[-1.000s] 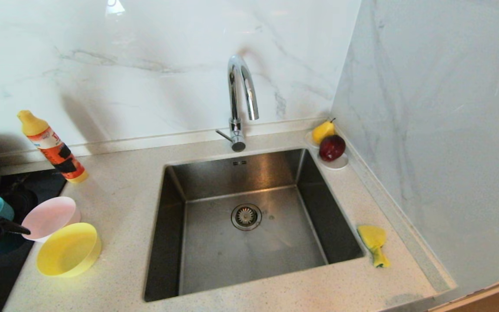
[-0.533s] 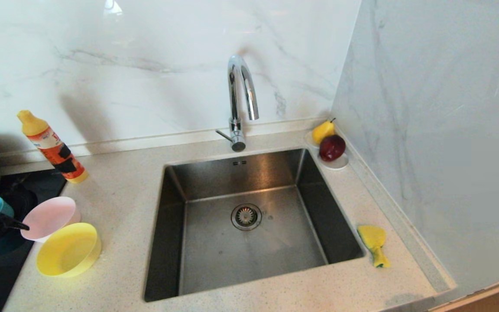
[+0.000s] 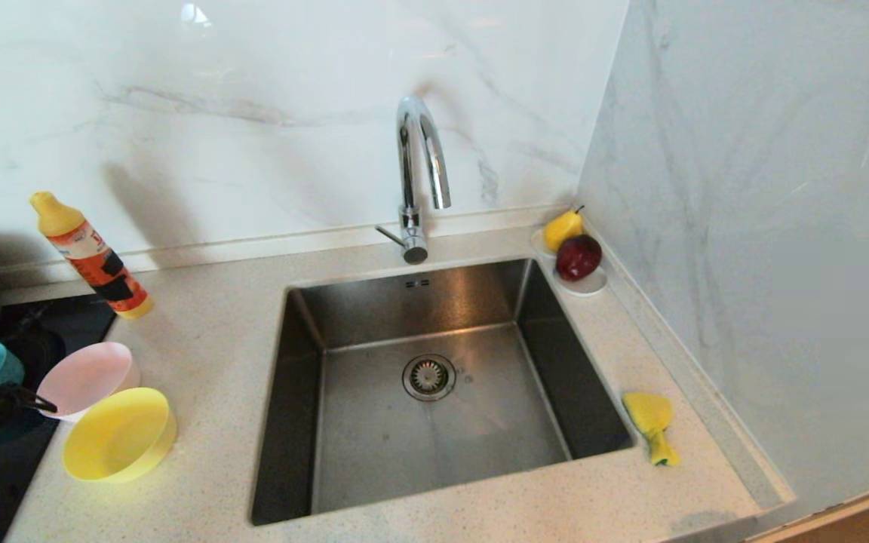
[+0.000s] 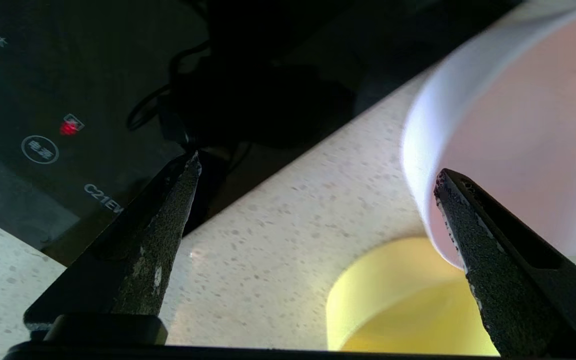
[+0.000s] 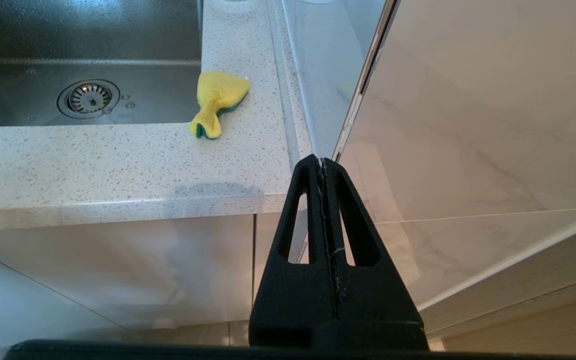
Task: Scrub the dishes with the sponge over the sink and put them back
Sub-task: Place the bowl on the bowl
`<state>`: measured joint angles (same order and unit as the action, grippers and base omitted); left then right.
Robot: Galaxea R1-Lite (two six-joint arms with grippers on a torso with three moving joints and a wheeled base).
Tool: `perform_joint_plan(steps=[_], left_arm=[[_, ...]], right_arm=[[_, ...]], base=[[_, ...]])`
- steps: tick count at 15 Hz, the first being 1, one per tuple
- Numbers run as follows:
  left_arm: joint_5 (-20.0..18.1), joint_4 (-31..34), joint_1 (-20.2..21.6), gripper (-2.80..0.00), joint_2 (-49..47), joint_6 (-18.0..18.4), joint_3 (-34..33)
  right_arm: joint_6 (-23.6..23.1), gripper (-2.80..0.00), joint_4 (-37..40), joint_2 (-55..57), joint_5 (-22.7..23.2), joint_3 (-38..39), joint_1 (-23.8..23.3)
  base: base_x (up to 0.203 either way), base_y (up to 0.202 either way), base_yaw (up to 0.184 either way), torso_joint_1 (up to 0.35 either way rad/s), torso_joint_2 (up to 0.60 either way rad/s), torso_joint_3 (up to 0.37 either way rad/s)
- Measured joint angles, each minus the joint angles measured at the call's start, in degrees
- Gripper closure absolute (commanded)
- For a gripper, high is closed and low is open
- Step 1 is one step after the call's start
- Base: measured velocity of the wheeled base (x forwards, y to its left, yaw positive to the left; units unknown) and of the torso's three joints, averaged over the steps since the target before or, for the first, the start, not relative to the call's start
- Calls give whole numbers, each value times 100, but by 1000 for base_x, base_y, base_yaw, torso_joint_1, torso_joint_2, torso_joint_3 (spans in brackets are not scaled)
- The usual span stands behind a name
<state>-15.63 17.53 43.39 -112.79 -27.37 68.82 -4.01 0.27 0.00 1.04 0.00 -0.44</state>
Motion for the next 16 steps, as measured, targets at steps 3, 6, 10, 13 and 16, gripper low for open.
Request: perform_joint_plan(steps=[3, 6, 10, 13, 16], left_arm=[[0, 2, 0, -280, -43, -1, 4], [0, 5, -6, -280, -73, 3, 11], [6, 8, -4, 0, -130, -5, 79], [13, 22, 0, 0, -151, -81, 195], [12, 20, 0, 0, -151, -112, 288]], right_arm=[[2, 0, 0, 0, -1, 0, 0], [0, 0, 0, 0, 0, 0, 0], [0, 0, -1, 0, 0, 0, 0], [0, 0, 0, 0, 0, 0, 0], [0, 0, 0, 0, 0, 0, 0]], base=[[0, 0, 0, 0, 0, 0], [0, 0, 0, 0, 0, 0], [0, 0, 0, 0, 0, 0], [0, 0, 0, 0, 0, 0], [0, 0, 0, 0, 0, 0]])
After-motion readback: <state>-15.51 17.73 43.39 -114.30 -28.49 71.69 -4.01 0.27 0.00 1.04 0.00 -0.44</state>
